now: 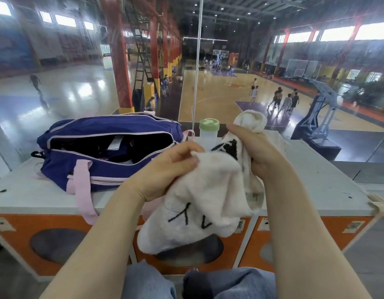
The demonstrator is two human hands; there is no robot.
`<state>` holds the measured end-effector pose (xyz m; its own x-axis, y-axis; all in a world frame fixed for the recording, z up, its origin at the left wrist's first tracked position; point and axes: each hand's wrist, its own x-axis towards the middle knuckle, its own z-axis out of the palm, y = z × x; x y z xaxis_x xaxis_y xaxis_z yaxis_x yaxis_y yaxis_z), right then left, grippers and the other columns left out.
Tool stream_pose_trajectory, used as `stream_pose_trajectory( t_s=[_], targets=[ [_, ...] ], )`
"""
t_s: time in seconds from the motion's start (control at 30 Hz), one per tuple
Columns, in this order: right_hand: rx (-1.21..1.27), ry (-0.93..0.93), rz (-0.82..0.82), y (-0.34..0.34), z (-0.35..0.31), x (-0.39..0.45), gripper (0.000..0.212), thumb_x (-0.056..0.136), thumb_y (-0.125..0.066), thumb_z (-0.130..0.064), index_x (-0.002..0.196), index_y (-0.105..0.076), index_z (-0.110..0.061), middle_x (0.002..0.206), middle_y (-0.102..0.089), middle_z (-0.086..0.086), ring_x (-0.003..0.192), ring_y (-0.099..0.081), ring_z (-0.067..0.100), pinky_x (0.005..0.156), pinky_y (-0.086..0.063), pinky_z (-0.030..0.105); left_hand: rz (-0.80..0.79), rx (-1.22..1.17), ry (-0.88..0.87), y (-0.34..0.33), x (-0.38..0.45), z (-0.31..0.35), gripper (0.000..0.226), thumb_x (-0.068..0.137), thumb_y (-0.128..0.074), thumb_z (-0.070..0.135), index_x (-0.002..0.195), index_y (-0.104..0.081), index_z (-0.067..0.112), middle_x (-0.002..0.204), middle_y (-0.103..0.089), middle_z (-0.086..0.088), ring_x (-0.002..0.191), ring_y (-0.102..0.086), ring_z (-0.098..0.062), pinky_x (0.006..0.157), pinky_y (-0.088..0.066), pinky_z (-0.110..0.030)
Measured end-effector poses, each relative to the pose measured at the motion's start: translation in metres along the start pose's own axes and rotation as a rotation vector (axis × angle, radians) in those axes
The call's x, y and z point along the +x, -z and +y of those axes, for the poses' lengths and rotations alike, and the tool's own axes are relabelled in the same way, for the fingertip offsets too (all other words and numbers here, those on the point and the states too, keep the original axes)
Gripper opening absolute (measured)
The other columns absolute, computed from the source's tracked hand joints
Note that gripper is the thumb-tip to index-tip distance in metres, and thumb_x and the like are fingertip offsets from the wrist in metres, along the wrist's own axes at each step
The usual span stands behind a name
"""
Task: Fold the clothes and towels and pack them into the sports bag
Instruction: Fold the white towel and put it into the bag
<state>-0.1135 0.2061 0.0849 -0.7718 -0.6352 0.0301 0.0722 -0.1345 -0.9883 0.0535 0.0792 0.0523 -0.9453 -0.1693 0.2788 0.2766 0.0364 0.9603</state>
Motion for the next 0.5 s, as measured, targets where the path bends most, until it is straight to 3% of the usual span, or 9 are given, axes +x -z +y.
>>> stream_pose_trajectory(
  t_s=[0.07,0.13,0.27,0.37,0.43,0.5],
  targets=[
    [0.034,-0.02,-0.032,-0.001,-0.002,-0.002,0.031,0.085,-0.073,-0.021,0.109,-0.067,-0.001,0.097,-0.074,0.016,0.088,-0.072,0.026,0.076,-0.059,0.037,-0.151,0.227,0.048,-0.007,0.0,0.004,0.019,0.09,-0.059,0.014,0.087,-0.069,0.03,0.091,-0.065,0.008,0.088,-0.061,-0.006,0.077,-0.049,-0.02],
    [0.072,-0.05,-0.101,-0.002,-0.003,-0.005,0.027,0.085,-0.073,-0.015,0.107,-0.067,-0.001,0.098,-0.072,0.018,0.088,-0.071,0.027,0.078,-0.059,0.039,-0.185,0.369,0.083,-0.014,0.002,0.003,0.015,0.093,-0.06,0.011,0.093,-0.069,0.023,0.093,-0.067,0.007,0.091,-0.061,-0.004,0.081,-0.049,-0.02],
    [0.058,-0.057,-0.122,-0.002,-0.004,-0.007,0.026,0.084,-0.068,0.003,0.11,-0.066,-0.001,0.106,-0.072,0.019,0.1,-0.069,0.032,0.087,-0.057,0.048,-0.034,0.484,0.049,-0.013,0.01,-0.008,0.01,0.094,-0.06,0.011,0.1,-0.068,0.011,0.098,-0.067,-0.008,0.09,-0.06,-0.007,0.085,-0.048,-0.024],
    [0.03,-0.001,-0.072,-0.003,-0.002,-0.005,0.024,0.084,-0.063,0.009,0.102,-0.067,-0.007,0.097,-0.074,0.012,0.096,-0.07,0.028,0.084,-0.058,0.046,0.153,0.609,0.002,-0.008,0.014,-0.015,0.01,0.093,-0.062,0.017,0.099,-0.069,0.02,0.1,-0.065,0.004,0.094,-0.059,-0.002,0.087,-0.047,-0.021],
    [0.037,0.017,-0.067,-0.003,-0.001,-0.004,0.026,0.084,-0.061,0.011,0.102,-0.067,-0.007,0.094,-0.074,0.01,0.092,-0.071,0.026,0.081,-0.059,0.042,0.294,0.648,-0.041,-0.004,0.017,-0.017,0.01,0.093,-0.062,0.018,0.097,-0.069,0.024,0.115,-0.059,0.006,0.104,-0.052,0.005,0.091,-0.038,-0.01],
    [0.043,0.025,-0.071,0.0,-0.001,-0.003,0.028,0.081,-0.057,0.011,0.101,-0.067,-0.006,0.093,-0.073,0.011,0.093,-0.071,0.026,0.079,-0.058,0.041,0.373,0.648,-0.023,0.0,0.018,-0.017,0.011,0.092,-0.063,0.02,0.095,-0.068,0.029,0.139,-0.044,0.011,0.125,-0.039,0.006,0.105,-0.029,-0.015]
  ],
)
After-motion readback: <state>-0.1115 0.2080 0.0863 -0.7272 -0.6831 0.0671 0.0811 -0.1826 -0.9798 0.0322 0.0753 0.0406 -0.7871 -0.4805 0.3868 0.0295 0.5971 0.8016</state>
